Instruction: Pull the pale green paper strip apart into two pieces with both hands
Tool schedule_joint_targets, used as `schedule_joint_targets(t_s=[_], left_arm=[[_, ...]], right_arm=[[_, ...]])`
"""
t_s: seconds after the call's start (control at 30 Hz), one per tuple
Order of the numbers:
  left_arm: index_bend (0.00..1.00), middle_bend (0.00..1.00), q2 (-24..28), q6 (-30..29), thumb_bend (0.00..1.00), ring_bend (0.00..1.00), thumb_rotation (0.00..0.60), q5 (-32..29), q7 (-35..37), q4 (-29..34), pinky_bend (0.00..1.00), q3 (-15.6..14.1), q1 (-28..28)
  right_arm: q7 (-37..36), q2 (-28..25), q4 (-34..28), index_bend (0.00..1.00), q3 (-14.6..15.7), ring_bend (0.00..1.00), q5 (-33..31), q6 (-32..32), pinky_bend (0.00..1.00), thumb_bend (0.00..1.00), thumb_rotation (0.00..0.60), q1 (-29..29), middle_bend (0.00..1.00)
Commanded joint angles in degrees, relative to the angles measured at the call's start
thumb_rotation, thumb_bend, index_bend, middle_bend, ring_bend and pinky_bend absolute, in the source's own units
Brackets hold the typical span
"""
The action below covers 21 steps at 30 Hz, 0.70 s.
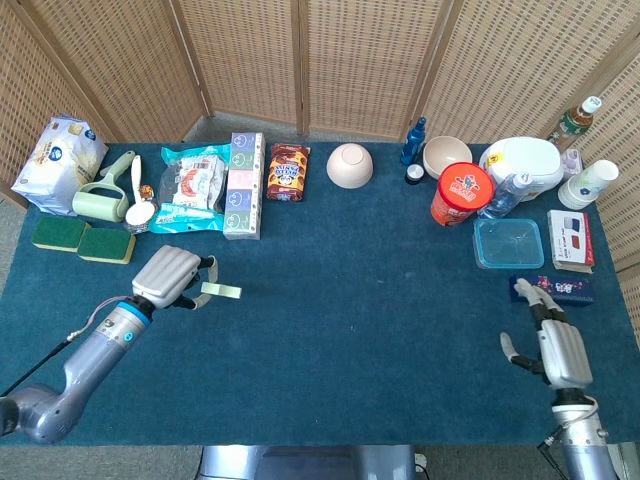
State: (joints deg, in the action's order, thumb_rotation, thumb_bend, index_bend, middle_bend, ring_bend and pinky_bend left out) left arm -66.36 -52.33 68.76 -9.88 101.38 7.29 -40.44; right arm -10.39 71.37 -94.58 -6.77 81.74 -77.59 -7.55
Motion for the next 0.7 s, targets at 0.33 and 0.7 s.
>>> schedule_joint_targets(t_s=[0.33, 0.7], left_arm=[[0.78, 1.00, 6.2, 1.6, 0.45, 1.00, 0.600, 4.1, 3.3, 5.9, 1.00, -0.7, 0.3], [0.78, 1.00, 9.1, 3.4, 0.45, 1.00, 0.600, 5.7, 4.2, 9.4, 1.00, -0.6, -0.7]], right_arm=[[-3.7, 1.4, -1.3, 0.00, -0.3, 0.09, 6.3, 3.2, 0.16, 0.43, 0.600, -5.5, 0.18], [-8.3, 3.2, -2.2, 0.00, -1.0, 0.18, 7.9, 4.9, 0.23, 0.43, 0.600, -9.1, 0.24]])
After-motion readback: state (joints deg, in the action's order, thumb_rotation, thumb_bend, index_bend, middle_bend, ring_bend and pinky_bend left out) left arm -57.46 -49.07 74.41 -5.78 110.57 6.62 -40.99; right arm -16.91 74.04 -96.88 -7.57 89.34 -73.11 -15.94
